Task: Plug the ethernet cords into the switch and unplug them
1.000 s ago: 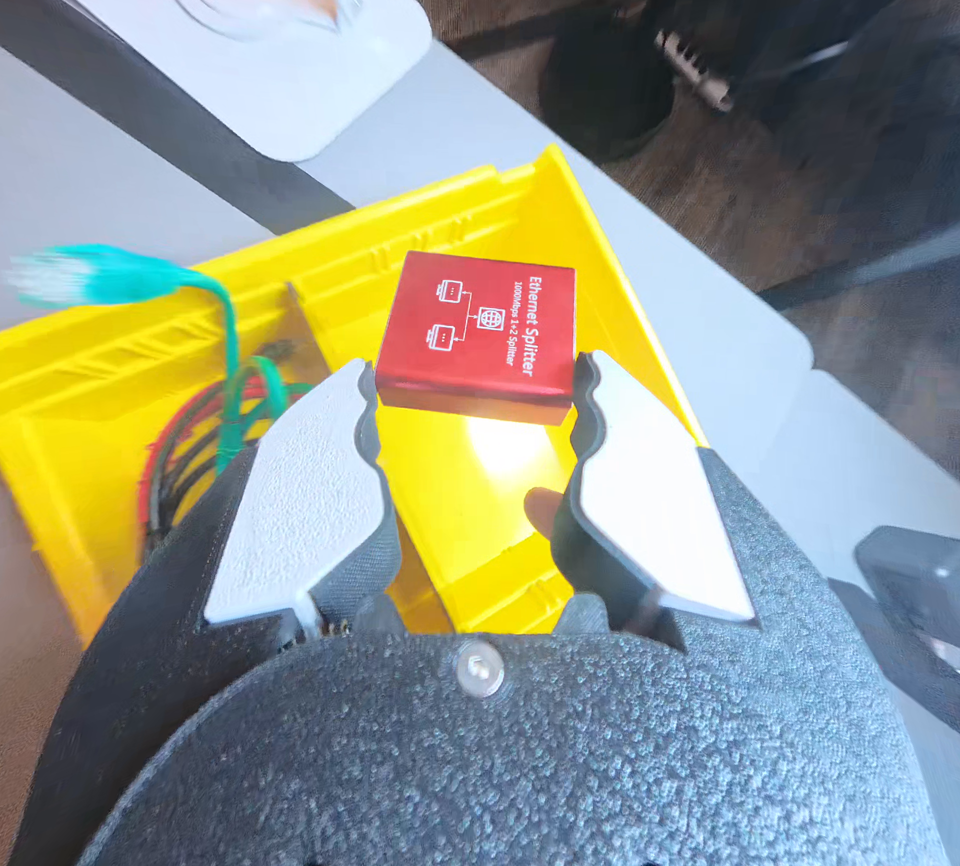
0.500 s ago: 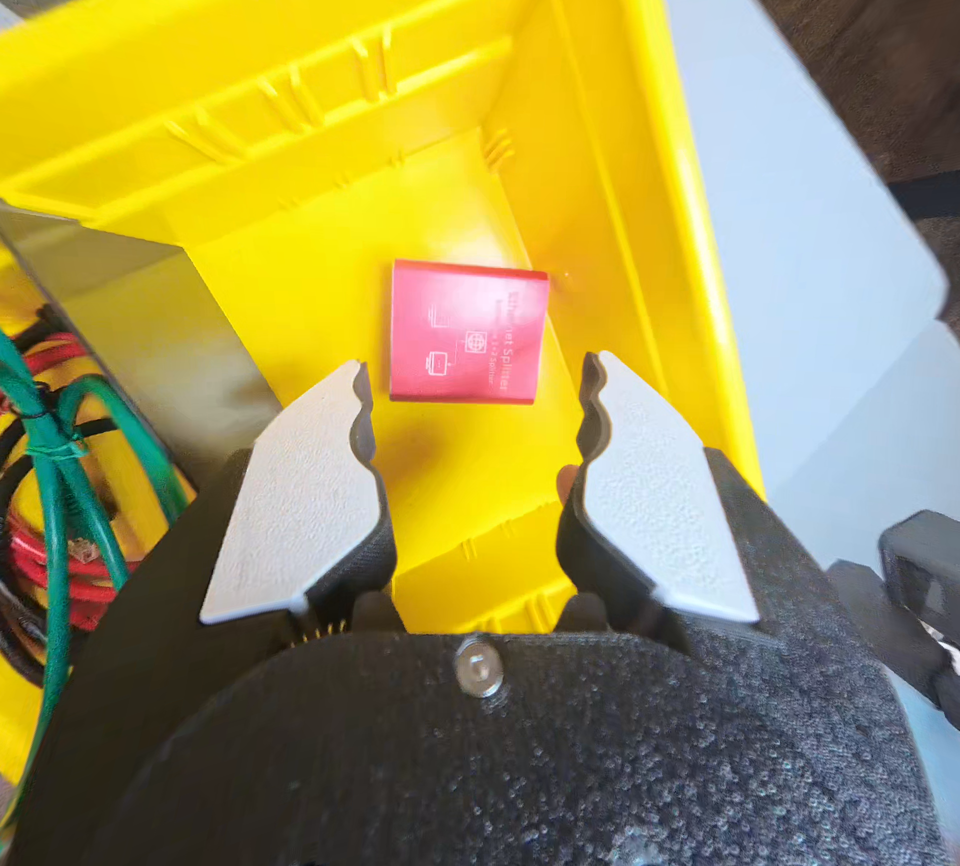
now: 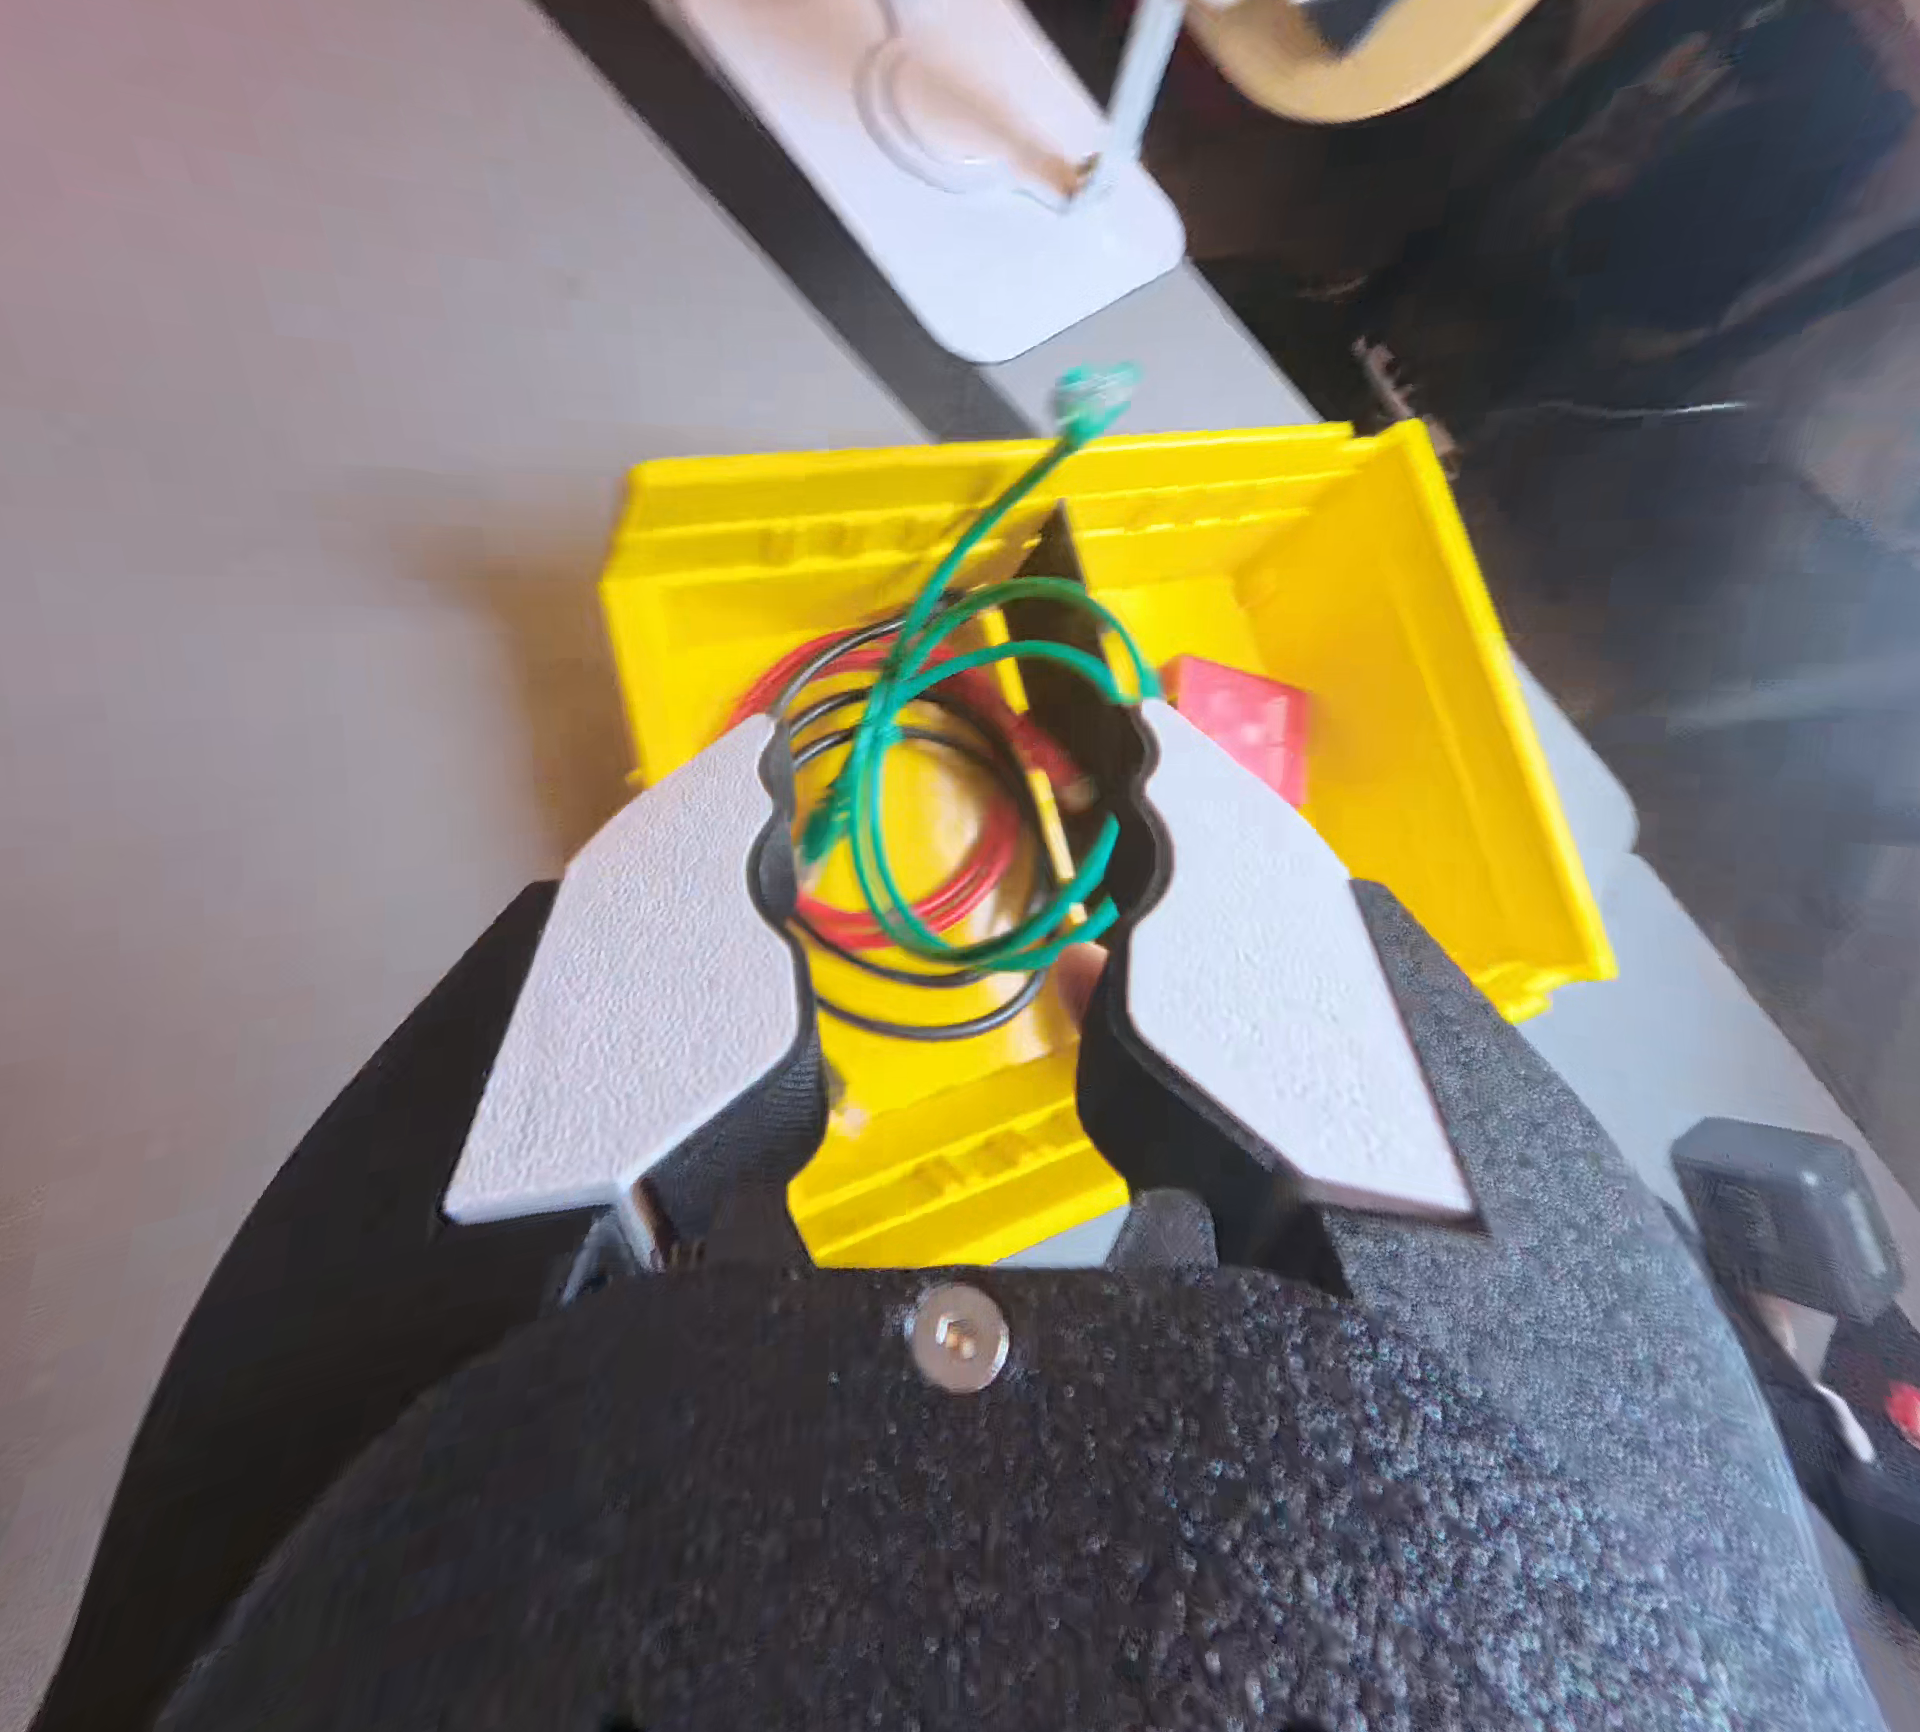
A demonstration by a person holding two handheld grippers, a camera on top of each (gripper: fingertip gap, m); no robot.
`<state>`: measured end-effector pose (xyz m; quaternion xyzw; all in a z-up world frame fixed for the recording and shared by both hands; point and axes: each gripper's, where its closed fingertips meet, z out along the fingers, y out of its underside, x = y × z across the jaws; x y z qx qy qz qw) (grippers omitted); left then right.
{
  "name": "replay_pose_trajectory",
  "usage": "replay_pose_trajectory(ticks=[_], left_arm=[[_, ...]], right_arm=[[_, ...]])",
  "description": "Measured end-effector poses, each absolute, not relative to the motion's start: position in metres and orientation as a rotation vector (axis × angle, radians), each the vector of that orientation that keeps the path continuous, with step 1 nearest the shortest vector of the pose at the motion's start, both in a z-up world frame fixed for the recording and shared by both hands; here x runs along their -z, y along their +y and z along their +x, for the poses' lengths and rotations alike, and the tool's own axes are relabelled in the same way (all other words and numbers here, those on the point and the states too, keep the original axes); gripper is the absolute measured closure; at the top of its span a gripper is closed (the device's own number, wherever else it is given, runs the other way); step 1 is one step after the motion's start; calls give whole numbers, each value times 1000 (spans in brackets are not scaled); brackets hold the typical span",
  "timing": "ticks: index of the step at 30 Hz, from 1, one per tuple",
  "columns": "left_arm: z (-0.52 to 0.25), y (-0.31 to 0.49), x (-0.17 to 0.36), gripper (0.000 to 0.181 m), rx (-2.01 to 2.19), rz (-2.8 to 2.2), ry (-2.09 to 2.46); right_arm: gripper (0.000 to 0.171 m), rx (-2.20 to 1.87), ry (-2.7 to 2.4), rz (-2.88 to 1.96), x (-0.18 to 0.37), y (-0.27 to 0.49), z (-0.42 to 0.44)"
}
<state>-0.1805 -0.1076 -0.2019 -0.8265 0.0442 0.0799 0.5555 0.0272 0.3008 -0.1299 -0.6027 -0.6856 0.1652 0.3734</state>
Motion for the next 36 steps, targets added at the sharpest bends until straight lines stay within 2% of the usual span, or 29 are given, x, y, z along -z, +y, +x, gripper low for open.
replay_pose_trajectory(ticks=[2, 5, 8, 12, 14, 16, 18, 19, 22, 27, 32, 36], left_arm=[[-191, -112, 207, 166, -291, -2010, 142], [-207, -115, 220, 151, -366, -2138, 167], [-217, -115, 234, 133, -396, -2266, 229], [-231, -111, 251, 121, -472, -2401, 334], [-239, -109, 263, 119, -492, -2467, 384], [-248, -107, 277, 119, -501, -2530, 404], [-254, -106, 291, 125, -498, -2582, 429], [-257, -103, 292, 136, -507, -2560, 421], [-251, -94, 294, 146, -476, -2502, 484], [-244, -83, 293, 147, -534, -2463, 564], [-198, -53, 291, 147, -476, -2388, 722], [-162, -11, 289, 146, -464, -2309, 863]], right_arm=[[116, -379, -1894, -1532, 159, 264, 41], [117, -228, -2084, -1514, 210, 235, 60], [117, -81, -2177, -1508, 244, 233, 66], [115, 46, -2217, -1511, 267, 250, 56], [125, 58, -2246, -1499, 277, 255, 47], [142, 82, -2246, -1453, 281, 260, 39], [143, 61, -2254, -1454, 281, 257, 38], [143, 49, -2257, -1446, 281, 253, 39], [143, -9, -2274, -1395, 281, 232, 47], [142, -27, -2310, -1229, 281, 182, 70], [141, -57, -2298, -1098, 277, 123, 98], [139, -375, -2105, -1166, 250, 75, 112]])
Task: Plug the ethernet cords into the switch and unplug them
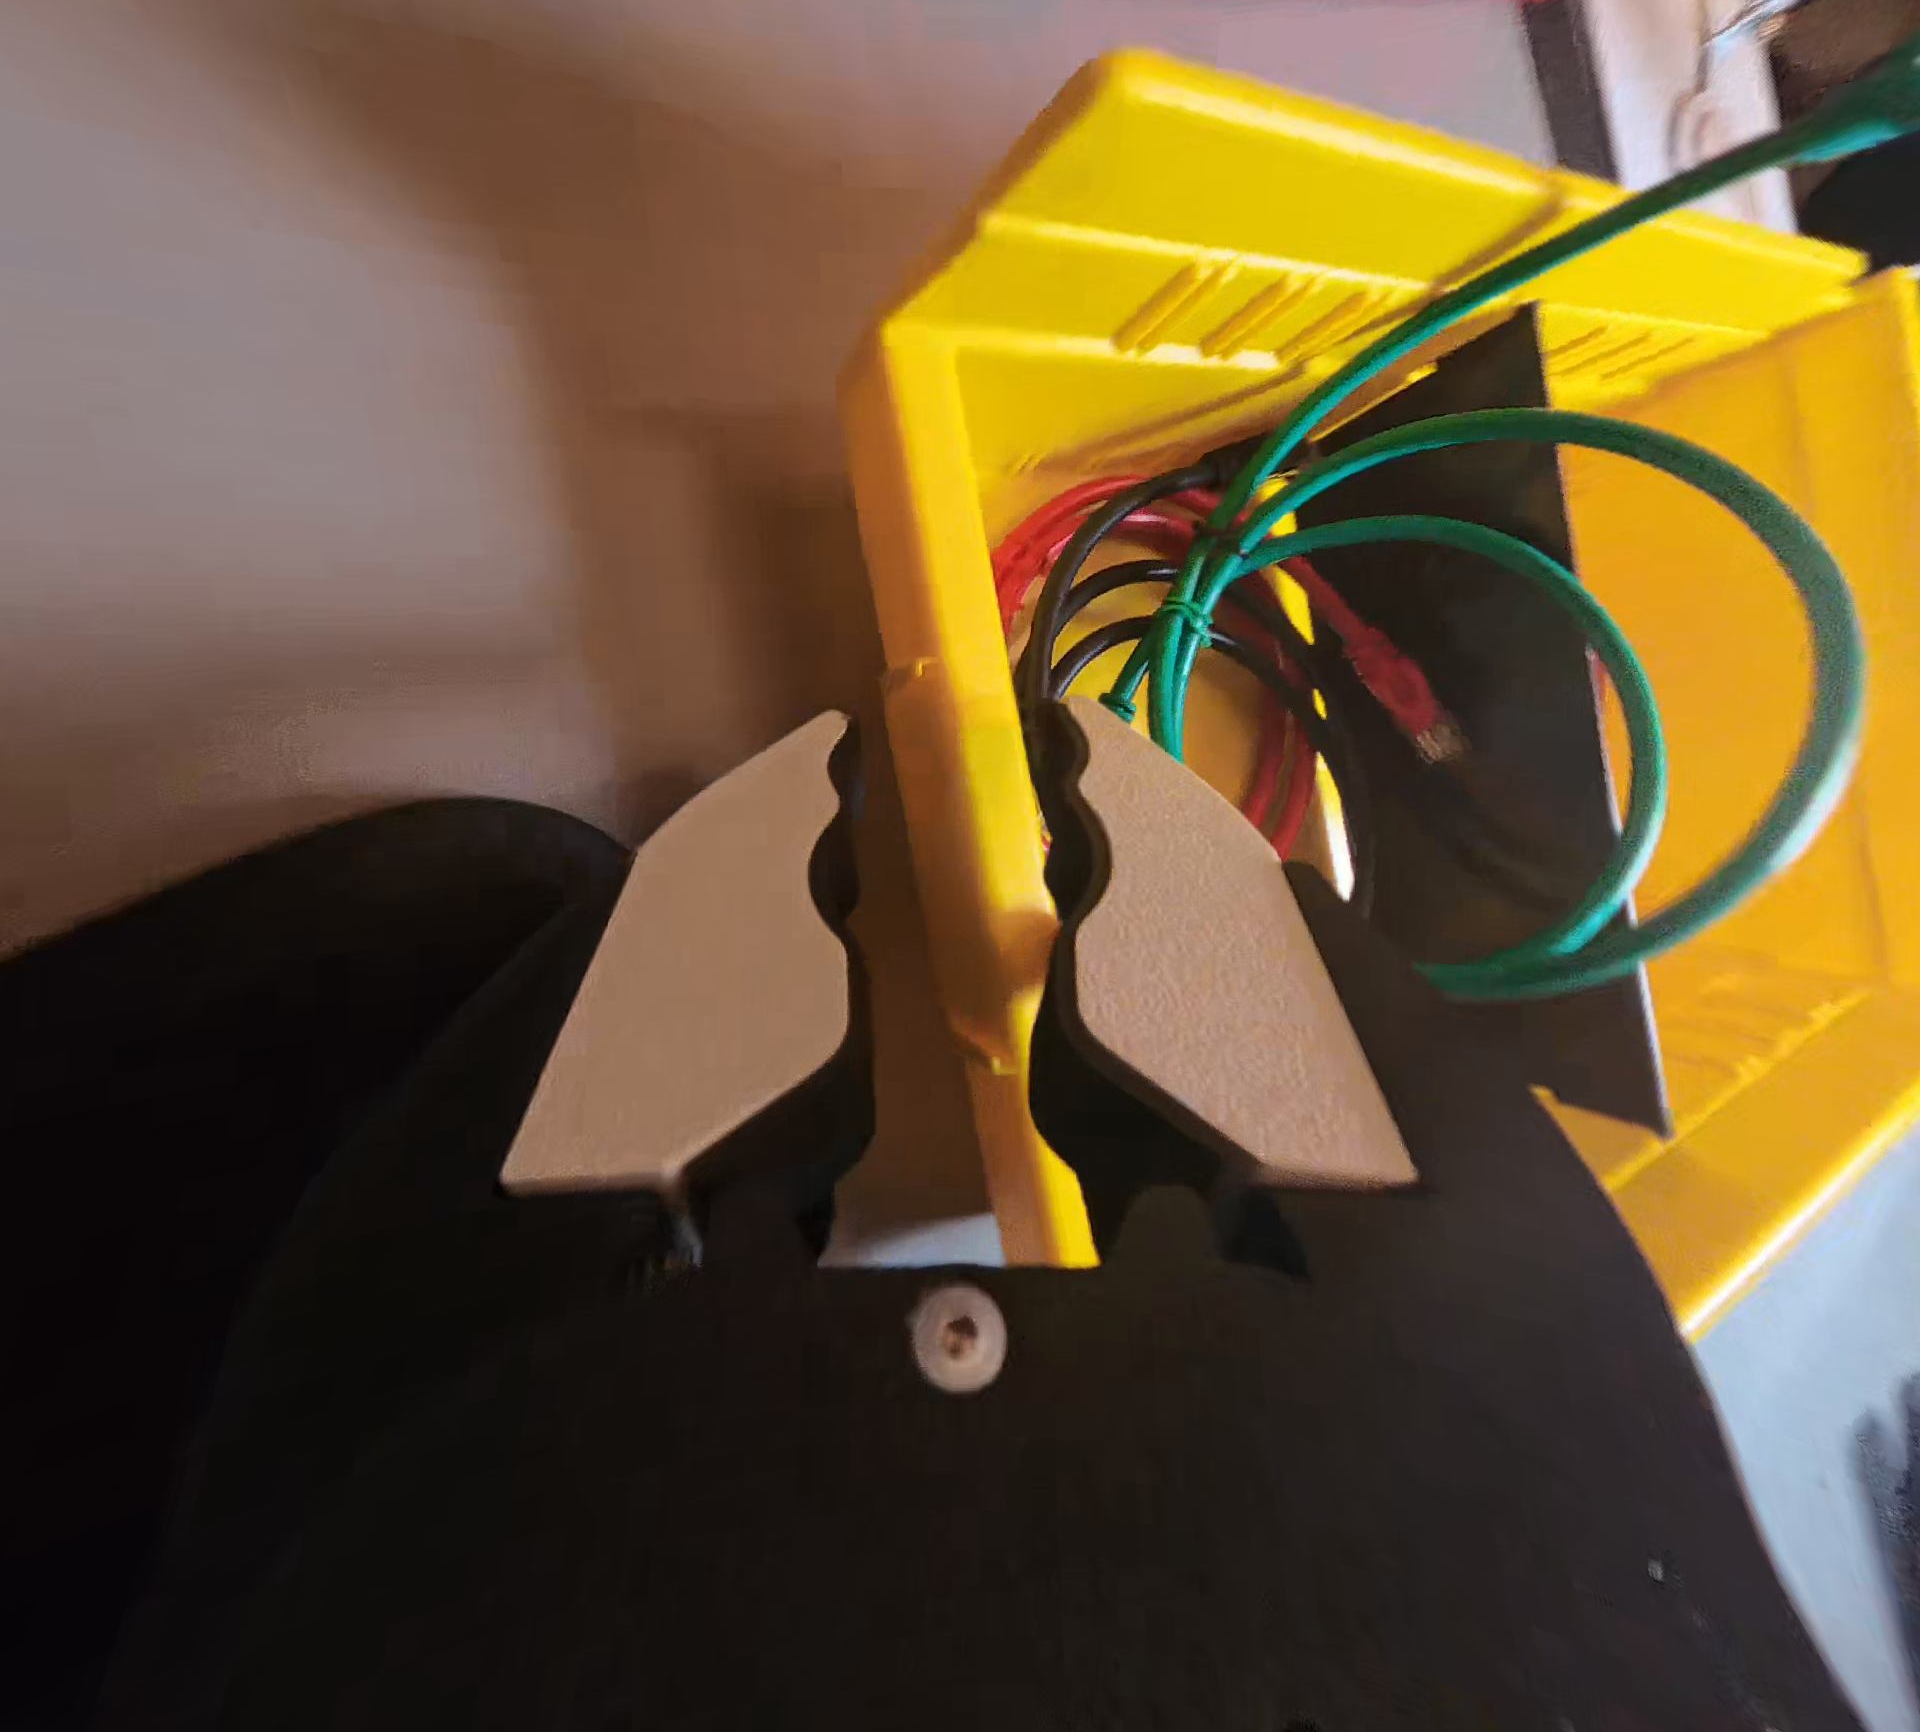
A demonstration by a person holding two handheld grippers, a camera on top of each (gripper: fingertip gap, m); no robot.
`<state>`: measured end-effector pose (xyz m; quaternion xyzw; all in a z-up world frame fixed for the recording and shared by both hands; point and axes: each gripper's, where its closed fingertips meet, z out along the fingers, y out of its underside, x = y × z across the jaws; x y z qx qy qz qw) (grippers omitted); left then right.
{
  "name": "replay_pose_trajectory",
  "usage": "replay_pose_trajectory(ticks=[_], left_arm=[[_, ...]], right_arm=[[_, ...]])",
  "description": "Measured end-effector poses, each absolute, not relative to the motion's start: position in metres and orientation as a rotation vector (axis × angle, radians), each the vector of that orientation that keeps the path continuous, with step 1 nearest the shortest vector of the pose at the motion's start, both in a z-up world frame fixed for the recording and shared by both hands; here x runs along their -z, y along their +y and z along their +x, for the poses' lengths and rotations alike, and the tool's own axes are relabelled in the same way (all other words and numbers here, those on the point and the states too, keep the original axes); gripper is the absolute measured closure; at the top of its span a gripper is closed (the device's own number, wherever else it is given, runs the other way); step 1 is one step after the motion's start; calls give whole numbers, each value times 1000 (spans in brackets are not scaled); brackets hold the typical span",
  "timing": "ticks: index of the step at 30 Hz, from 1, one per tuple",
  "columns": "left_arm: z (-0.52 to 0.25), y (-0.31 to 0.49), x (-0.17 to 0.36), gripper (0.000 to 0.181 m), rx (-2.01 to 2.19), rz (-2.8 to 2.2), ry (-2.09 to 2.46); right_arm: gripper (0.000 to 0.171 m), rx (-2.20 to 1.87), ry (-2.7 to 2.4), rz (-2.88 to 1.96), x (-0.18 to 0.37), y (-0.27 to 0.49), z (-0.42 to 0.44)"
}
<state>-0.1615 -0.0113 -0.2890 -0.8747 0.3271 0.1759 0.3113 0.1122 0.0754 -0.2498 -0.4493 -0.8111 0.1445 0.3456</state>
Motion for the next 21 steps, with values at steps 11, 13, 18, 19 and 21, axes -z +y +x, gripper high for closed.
replay_pose_trajectory(ticks=[11, 13, 18, 19, 21], left_arm=[[-59, 13, 206, 138, 272, -1970, 444], [-29, 6, 194, 140, 427, -1893, 357], [28, 8, 204, 153, 530, -1856, 260], [34, 13, 212, 151, 507, -1874, 252], [47, 22, 223, 145, 545, -1910, 216]], right_arm=[[132, -655, -1132, -1538, 185, 152, 221], [121, -685, -1080, -1610, 198, 163, 222], [110, -740, -1018, -1645, 216, 175, 199], [111, -756, -1008, -1655, 218, 177, 195], [113, -751, -1003, -1685, 224, 182, 189]])
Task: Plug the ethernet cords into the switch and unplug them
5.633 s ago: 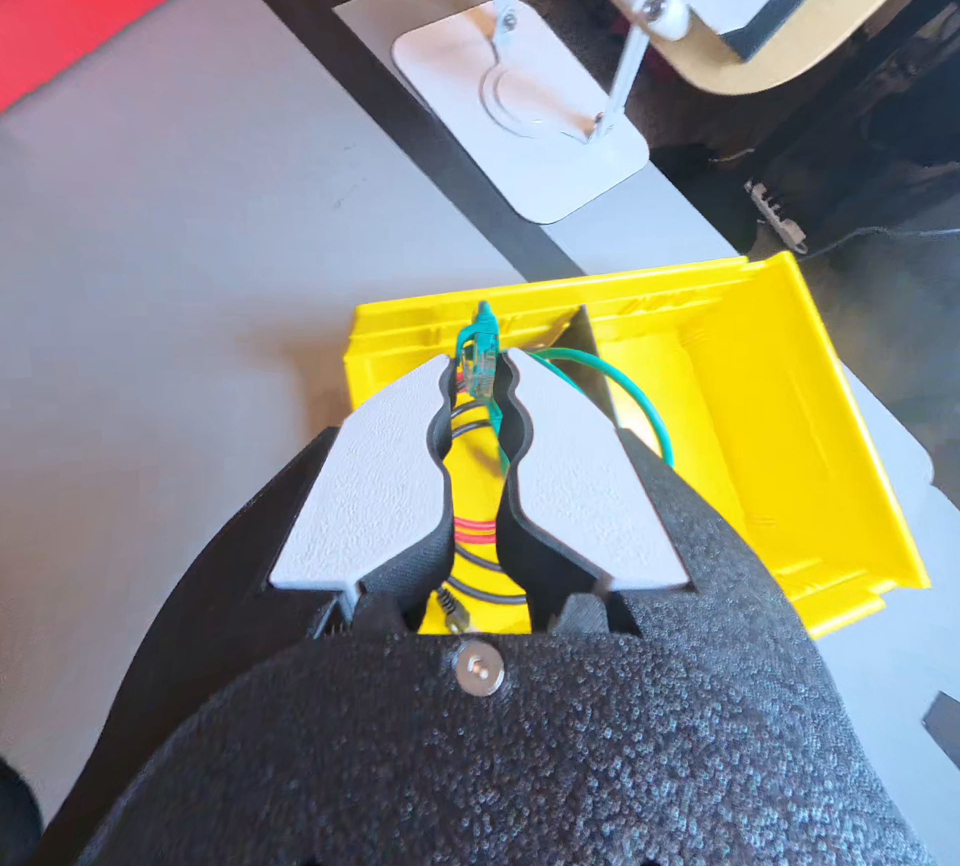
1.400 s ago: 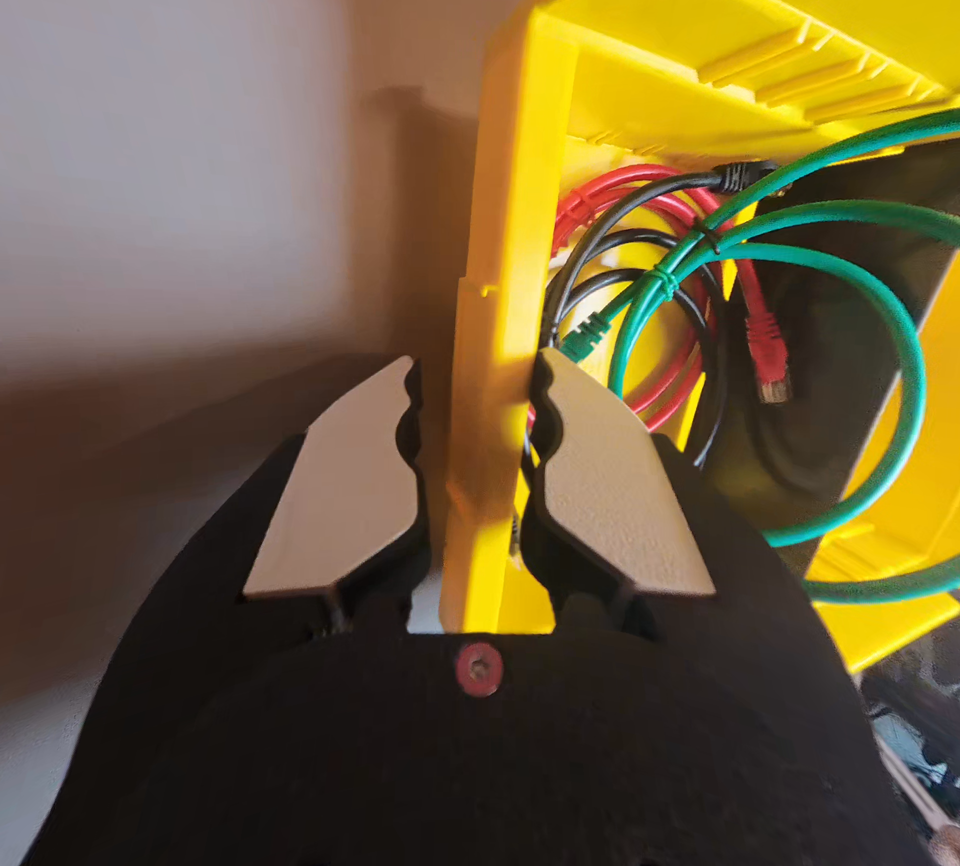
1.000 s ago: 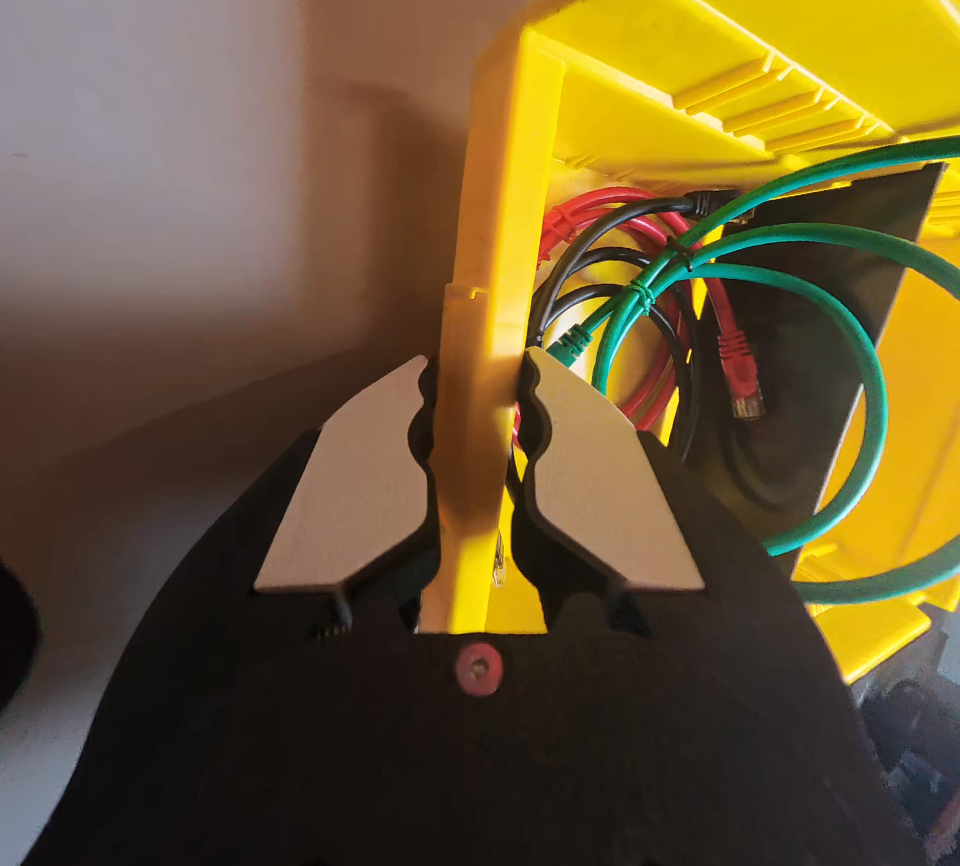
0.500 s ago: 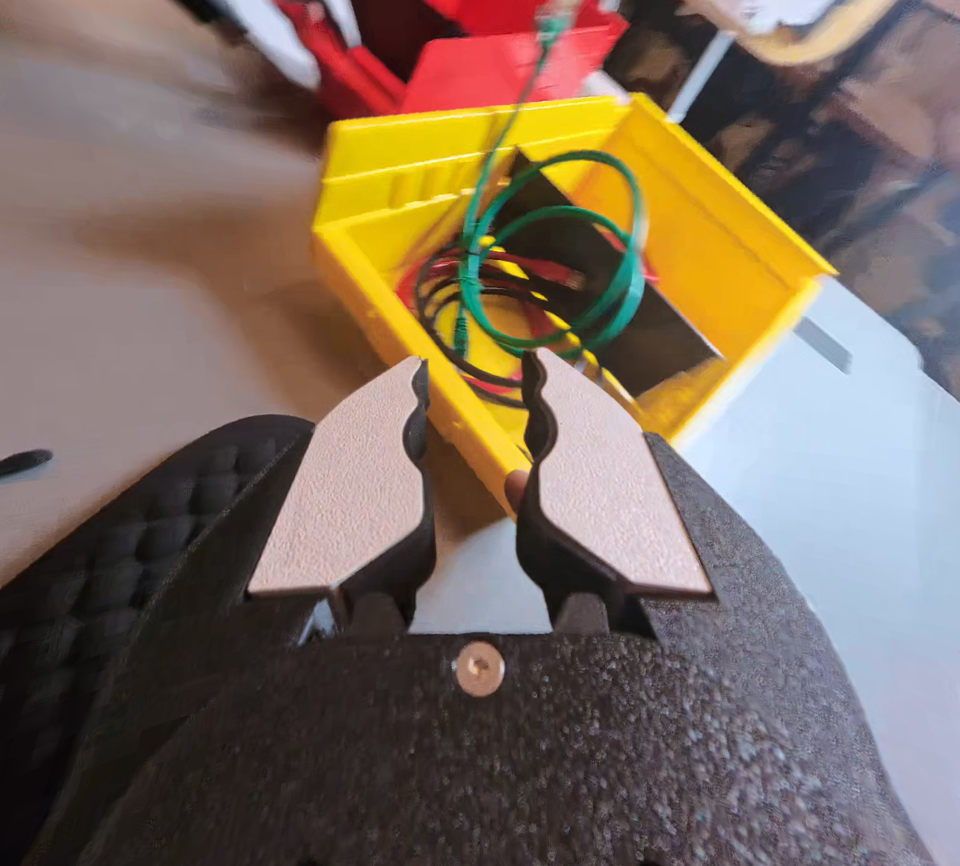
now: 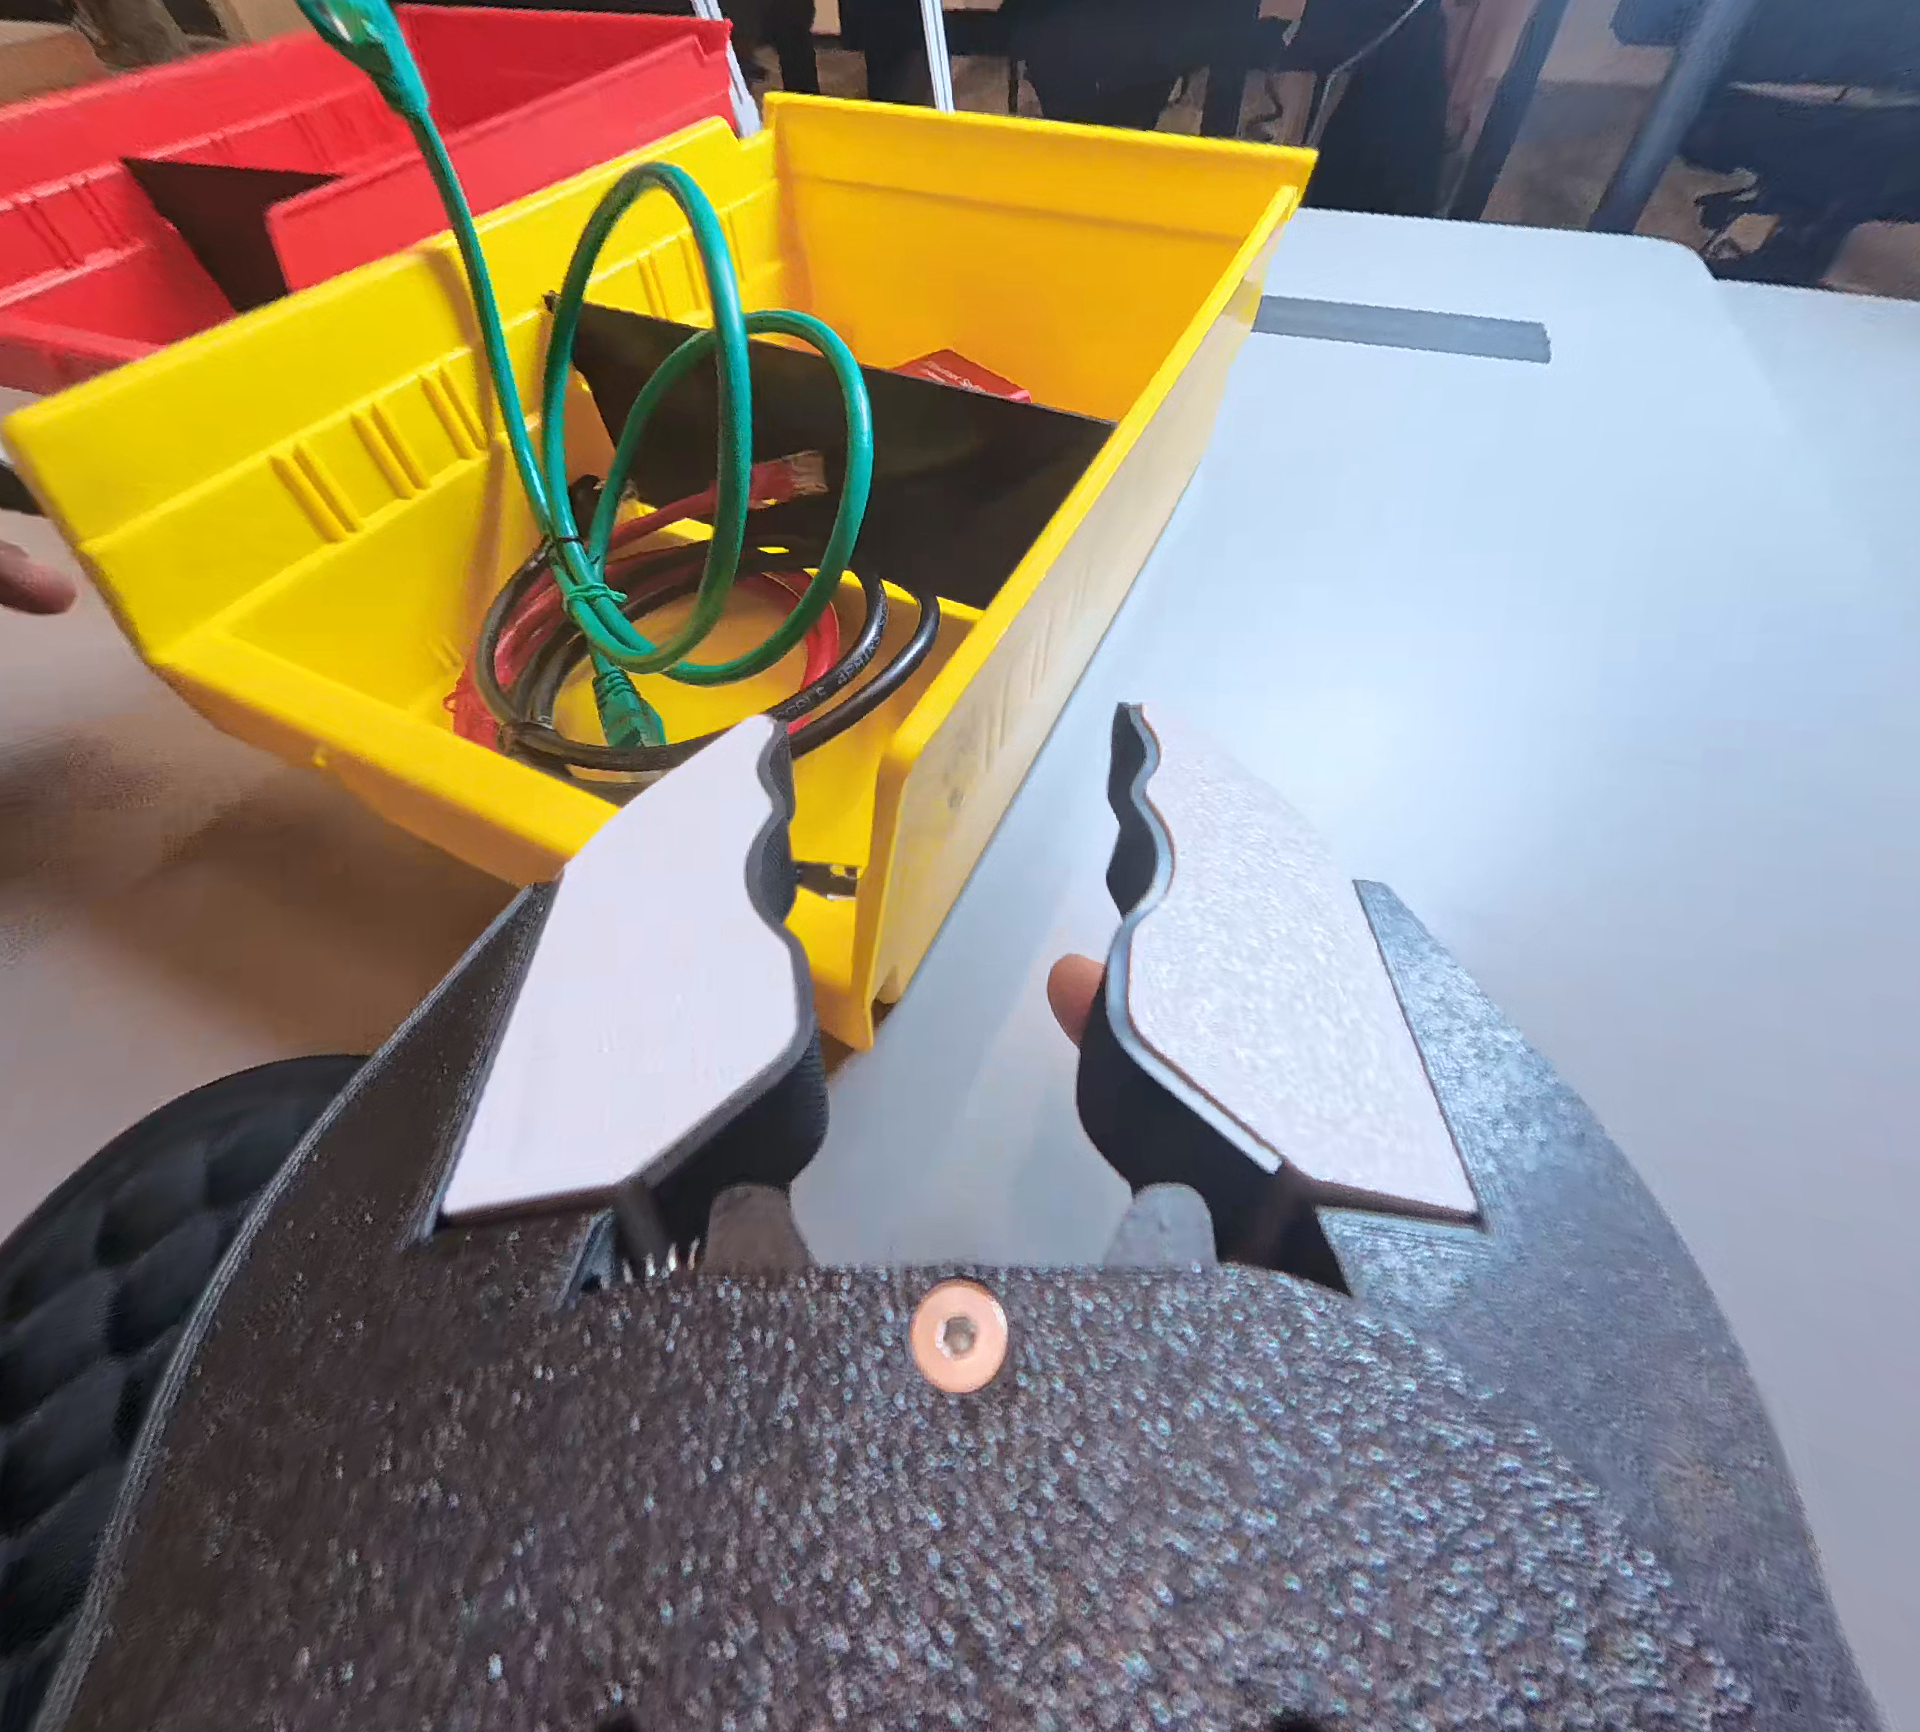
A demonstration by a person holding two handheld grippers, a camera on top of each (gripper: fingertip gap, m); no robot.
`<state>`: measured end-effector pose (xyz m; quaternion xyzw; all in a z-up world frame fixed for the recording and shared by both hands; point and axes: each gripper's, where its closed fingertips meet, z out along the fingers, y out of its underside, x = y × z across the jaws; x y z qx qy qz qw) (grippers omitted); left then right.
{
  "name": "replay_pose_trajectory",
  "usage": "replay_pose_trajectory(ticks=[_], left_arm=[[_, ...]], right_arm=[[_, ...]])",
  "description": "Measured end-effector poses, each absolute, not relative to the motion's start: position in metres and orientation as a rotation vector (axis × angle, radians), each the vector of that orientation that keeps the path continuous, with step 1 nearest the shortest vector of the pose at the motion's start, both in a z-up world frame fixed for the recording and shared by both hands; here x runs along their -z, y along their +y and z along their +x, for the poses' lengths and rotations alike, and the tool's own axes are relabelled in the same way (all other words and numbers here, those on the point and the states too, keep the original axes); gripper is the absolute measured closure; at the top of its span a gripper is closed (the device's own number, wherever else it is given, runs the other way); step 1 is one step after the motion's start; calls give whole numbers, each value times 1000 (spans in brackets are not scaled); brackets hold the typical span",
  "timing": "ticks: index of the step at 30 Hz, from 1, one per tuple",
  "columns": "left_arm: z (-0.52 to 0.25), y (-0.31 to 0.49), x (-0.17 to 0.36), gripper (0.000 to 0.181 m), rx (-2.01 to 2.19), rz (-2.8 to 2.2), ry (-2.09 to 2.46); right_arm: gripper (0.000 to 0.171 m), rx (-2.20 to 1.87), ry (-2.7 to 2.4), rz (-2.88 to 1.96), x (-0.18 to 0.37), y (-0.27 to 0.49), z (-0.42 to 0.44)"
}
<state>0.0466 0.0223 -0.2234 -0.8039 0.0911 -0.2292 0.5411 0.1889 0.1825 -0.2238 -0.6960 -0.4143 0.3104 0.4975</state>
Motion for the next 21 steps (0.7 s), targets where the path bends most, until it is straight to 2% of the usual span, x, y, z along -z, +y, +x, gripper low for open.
replay_pose_trajectory(ticks=[4, 7, 10, 13, 21], left_arm=[[62, 43, 233, 135, 535, -1963, 181], [60, 62, 235, 136, 380, -1971, 182], [51, 77, 235, 141, 194, -1964, 184], [42, 84, 234, 153, 55, -1924, 167], [34, 85, 223, 164, -76, -1850, 183]], right_arm=[[124, -709, -1013, -1702, 233, 190, 184], [143, -803, -1003, -1696, 233, 185, 178], [150, -743, -988, -1662, 231, 186, 180], [151, -685, -998, -1631, 229, 185, 182], [153, -656, -937, -1525, 208, 166, 190]])
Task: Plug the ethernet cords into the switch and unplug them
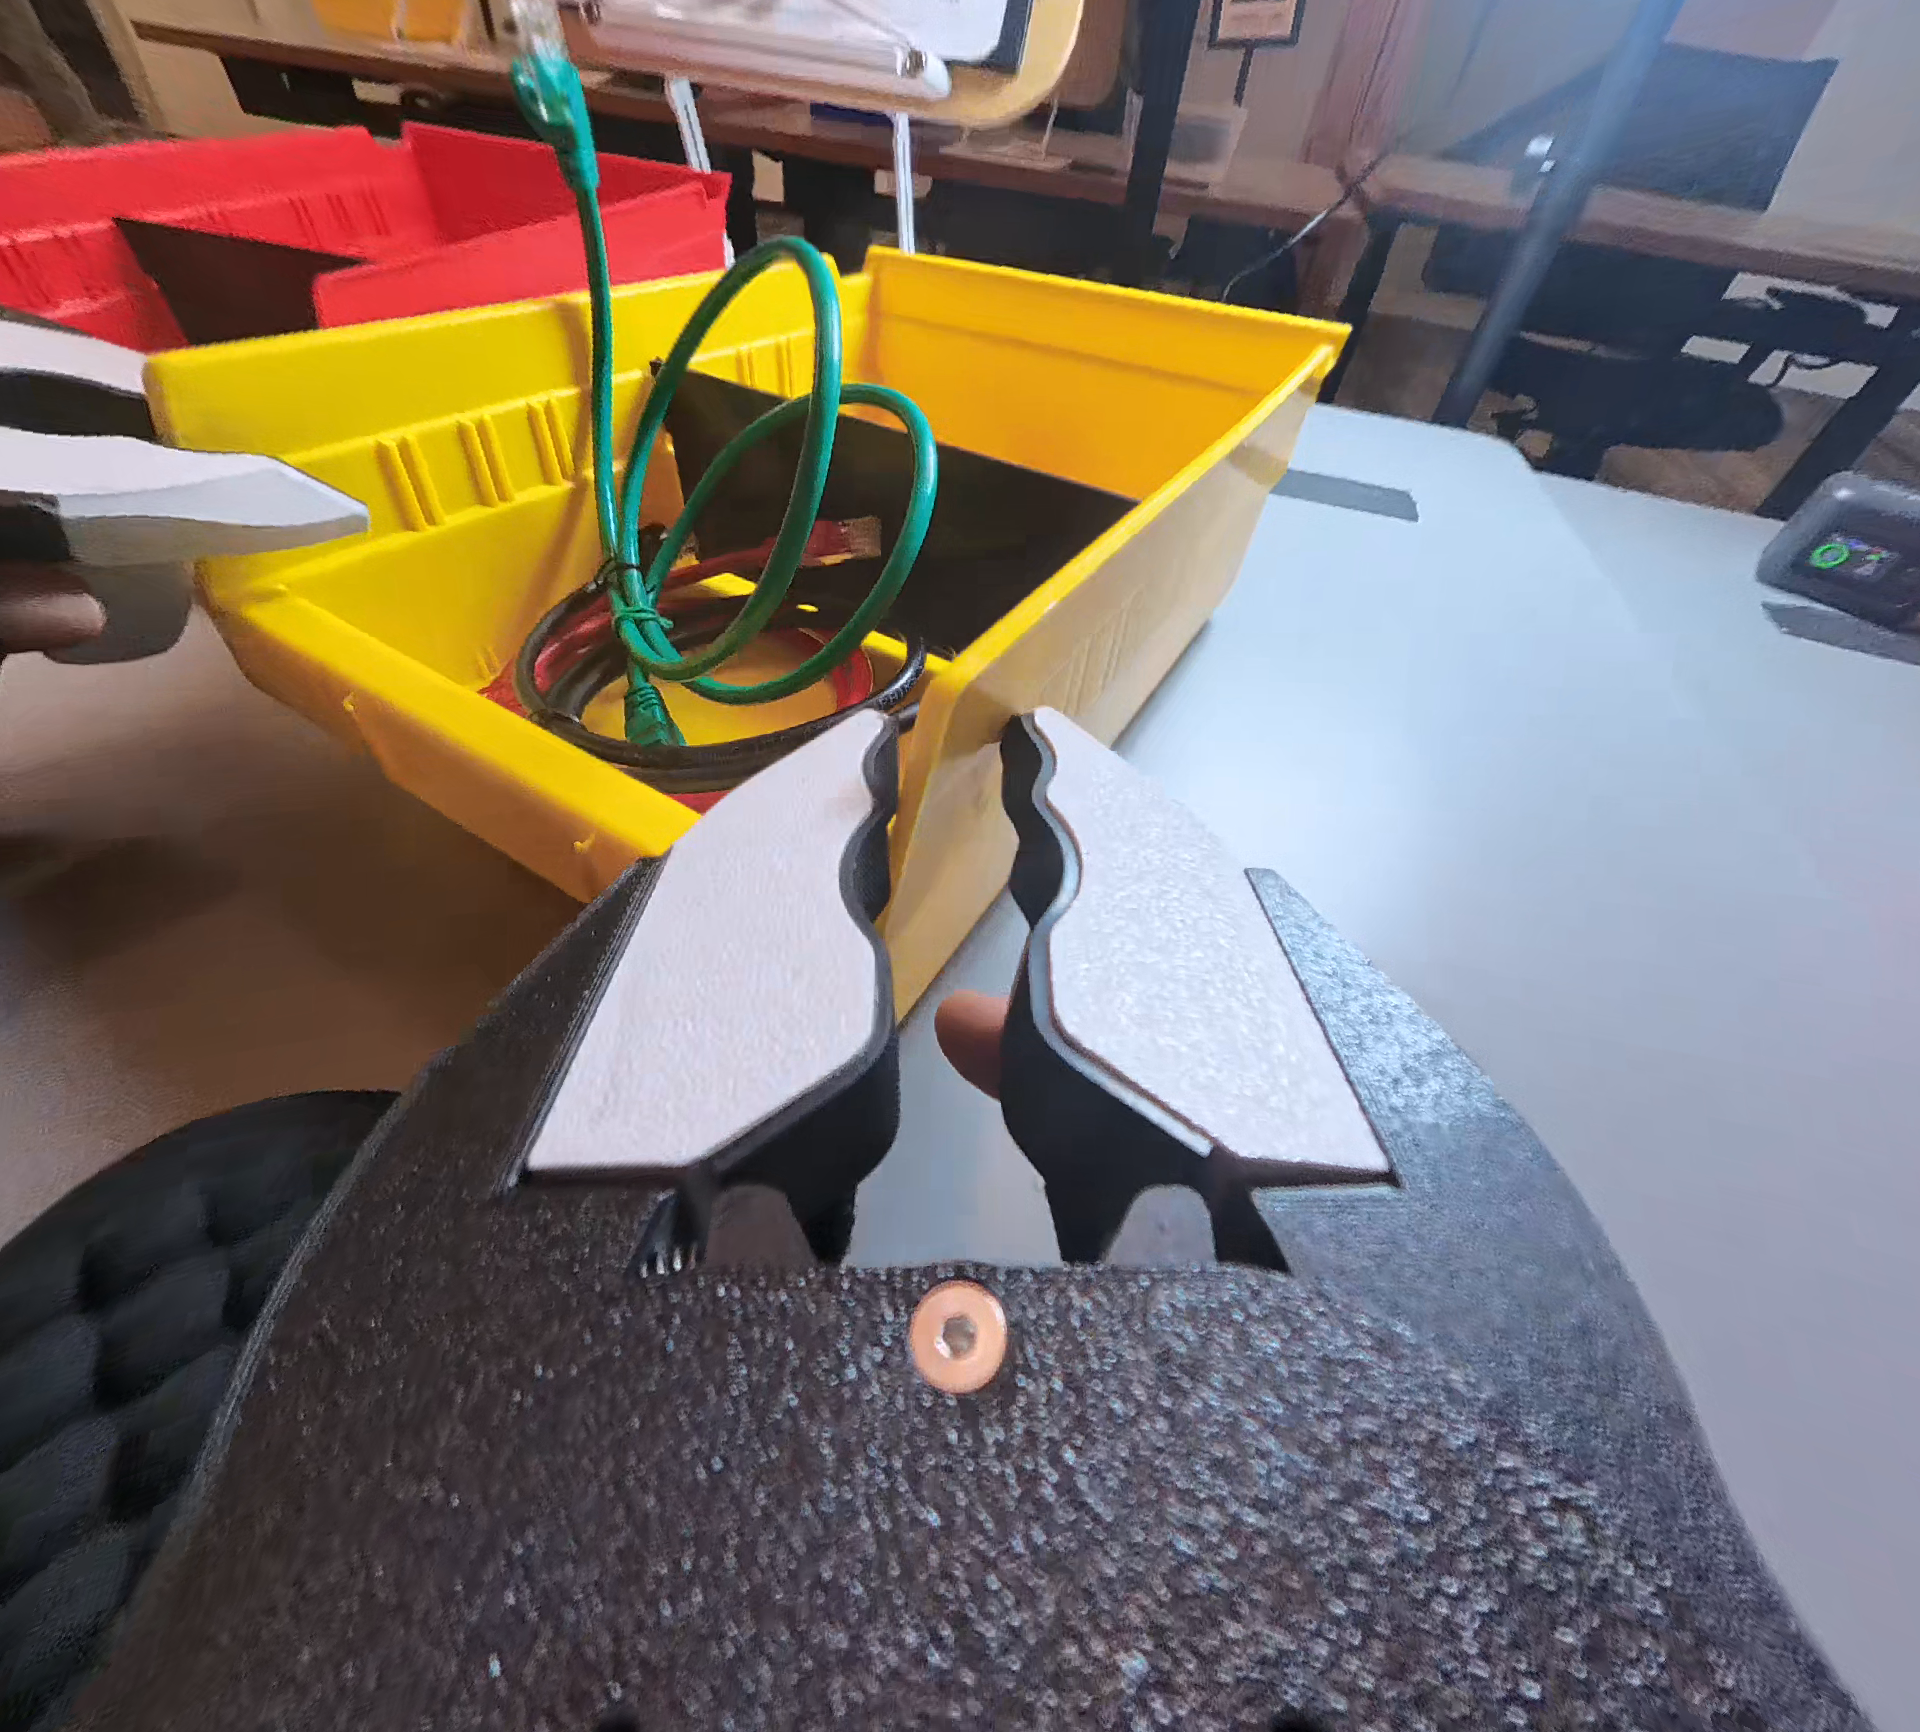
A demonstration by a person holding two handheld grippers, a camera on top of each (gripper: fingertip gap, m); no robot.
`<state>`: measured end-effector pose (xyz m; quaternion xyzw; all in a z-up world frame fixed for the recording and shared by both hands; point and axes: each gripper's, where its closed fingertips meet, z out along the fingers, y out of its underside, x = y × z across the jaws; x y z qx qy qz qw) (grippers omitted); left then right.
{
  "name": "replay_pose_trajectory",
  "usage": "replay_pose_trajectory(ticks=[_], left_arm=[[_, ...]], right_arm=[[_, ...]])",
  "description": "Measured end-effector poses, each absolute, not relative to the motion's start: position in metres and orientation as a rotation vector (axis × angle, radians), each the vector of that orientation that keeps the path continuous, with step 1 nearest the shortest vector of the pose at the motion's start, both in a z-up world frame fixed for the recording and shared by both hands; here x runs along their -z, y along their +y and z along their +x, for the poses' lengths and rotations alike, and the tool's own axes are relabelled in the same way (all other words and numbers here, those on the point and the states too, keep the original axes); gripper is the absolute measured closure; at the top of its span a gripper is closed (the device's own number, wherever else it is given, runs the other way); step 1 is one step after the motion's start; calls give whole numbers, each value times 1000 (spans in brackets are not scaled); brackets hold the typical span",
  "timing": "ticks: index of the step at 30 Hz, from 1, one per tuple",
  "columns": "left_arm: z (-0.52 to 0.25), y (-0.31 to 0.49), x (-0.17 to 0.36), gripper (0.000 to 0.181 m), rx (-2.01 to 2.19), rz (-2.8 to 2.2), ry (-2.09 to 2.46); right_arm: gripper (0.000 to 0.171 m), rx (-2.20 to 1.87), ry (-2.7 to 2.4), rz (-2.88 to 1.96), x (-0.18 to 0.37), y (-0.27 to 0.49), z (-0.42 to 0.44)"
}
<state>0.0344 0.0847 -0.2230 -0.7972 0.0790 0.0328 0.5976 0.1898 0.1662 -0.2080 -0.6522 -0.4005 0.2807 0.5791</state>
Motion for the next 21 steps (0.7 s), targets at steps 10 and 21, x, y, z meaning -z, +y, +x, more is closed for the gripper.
replay_pose_trajectory(ticks=[10, 21], left_arm=[[12, 37, 118, 168, -119, -1594, 118], [-129, -111, 30, 170, -366, -1392, -138]], right_arm=[[155, -589, -941, -1209, 106, 114, 173], [153, -792, -1110, -912, 14, 3, 10]])
